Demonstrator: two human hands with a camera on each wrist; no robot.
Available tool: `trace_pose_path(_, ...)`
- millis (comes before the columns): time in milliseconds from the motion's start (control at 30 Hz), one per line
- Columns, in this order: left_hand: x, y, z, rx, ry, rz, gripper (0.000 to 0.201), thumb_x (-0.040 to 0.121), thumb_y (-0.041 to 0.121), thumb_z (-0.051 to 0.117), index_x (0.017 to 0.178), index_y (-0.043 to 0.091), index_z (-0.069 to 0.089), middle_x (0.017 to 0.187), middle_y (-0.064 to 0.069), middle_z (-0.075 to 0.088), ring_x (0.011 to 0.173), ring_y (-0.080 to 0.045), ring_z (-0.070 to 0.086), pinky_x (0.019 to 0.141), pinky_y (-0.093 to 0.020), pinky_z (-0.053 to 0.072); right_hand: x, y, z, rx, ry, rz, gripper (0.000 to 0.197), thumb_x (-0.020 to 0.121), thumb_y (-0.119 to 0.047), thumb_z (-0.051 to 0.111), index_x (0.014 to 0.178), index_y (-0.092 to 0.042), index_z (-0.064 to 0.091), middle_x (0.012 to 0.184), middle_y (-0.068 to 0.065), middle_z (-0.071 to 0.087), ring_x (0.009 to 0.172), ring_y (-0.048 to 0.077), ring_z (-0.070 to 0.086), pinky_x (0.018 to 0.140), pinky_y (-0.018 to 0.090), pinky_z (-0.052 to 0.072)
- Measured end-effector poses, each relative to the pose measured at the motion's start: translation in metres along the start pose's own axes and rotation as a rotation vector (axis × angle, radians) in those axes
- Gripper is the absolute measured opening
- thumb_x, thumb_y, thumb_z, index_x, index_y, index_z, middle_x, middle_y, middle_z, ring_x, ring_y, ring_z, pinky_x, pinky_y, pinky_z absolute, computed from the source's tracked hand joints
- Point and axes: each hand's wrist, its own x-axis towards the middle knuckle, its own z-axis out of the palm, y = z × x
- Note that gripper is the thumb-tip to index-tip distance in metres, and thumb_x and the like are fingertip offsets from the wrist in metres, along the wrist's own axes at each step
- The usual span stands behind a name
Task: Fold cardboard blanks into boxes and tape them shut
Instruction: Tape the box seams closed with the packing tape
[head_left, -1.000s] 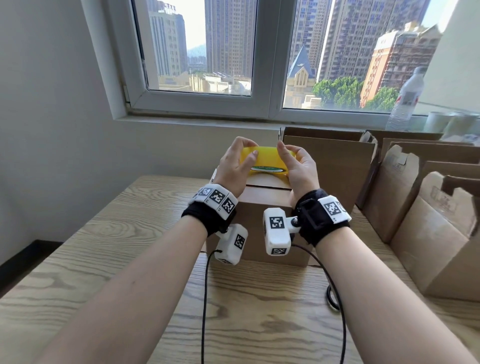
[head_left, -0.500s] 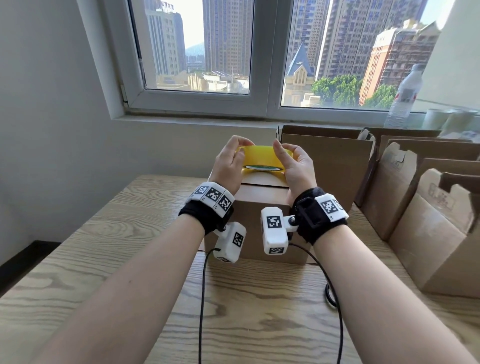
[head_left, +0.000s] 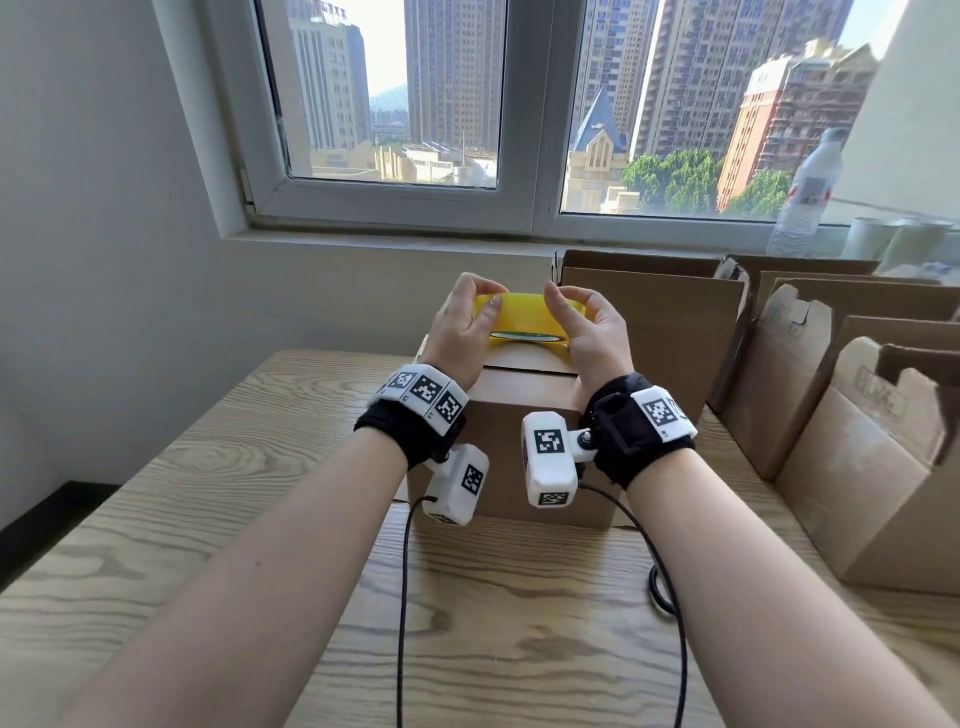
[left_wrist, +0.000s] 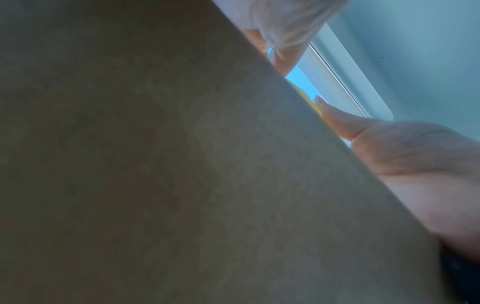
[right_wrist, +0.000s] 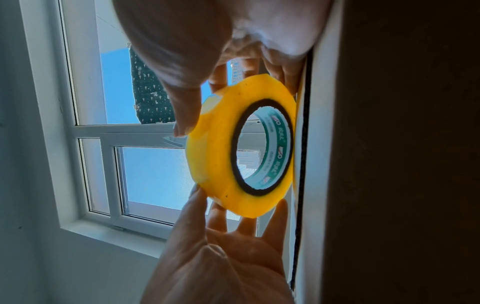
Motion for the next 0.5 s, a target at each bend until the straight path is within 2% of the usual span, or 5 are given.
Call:
trace_pose_path(200, -0.0002, 0.0008, -0.0013, 0.031, -0.018, 0.011, 0.011, 0.101, 0.023, 0.047, 0.107, 0.015, 0.053, 0.106, -0.005, 0.061, 0.096, -0.019, 0.056, 0.089, -0.043, 0.049, -0.003, -0.0032, -0.0009, 0.028, -0.004, 0.002, 0.024, 0.076, -0.051, 0.08, 0.087, -0.032, 0.07, 0.092, -0.002, 0.064, 0.088, 0.016, 0.061, 0.092, 0.042, 0.053)
trace_pose_path(300, -0.0002, 0.0019, -0.0011, 0.005, -0.027, -0.008, 0.016, 0.096, 0.031, 0.047, 0.104, 0.018, 0.053, 0.106, -0.004, 0.061, 0.095, -0.018, 0.056, 0.087, -0.042, 0.049, -0.005, -0.0058, 0.0011, 0.044, 0.01, 0.011, 0.023, 0.072, -0.051, 0.083, 0.082, -0.034, 0.072, 0.093, -0.001, 0.065, 0.091, 0.018, 0.062, 0.094, 0.045, 0.052)
trace_pose_path(433, 0.0013, 0.0047, -0.0049, -0.162, -0.056, -0.154, 0.016, 0.081, 0.043, 0.056, 0.093, 0.033, 0.057, 0.098, 0.007, 0.061, 0.091, -0.015, 0.057, 0.078, -0.035, 0.046, -0.0054, -0.0058, 0.0012, 0.049, 0.01, -0.003, 0.024, 0.067, -0.056, 0.082, 0.079, -0.038, 0.072, 0.091, 0.0, 0.065, 0.088, 0.019, 0.063, 0.093, 0.048, 0.053)
trace_pose_path(500, 0.0018, 0.0044, -0.0074, -0.238, -0.066, -0.205, 0.032, 0.072, 0.05, 0.067, 0.1, 0.038, 0.058, 0.111, 0.009, 0.059, 0.107, -0.018, 0.059, 0.083, -0.035, 0.048, -0.0054, -0.006, 0.0014, 0.038, 0.012, -0.001, 0.027, 0.065, -0.061, 0.08, 0.078, -0.038, 0.071, 0.088, -0.001, 0.064, 0.085, 0.019, 0.062, 0.087, 0.044, 0.053)
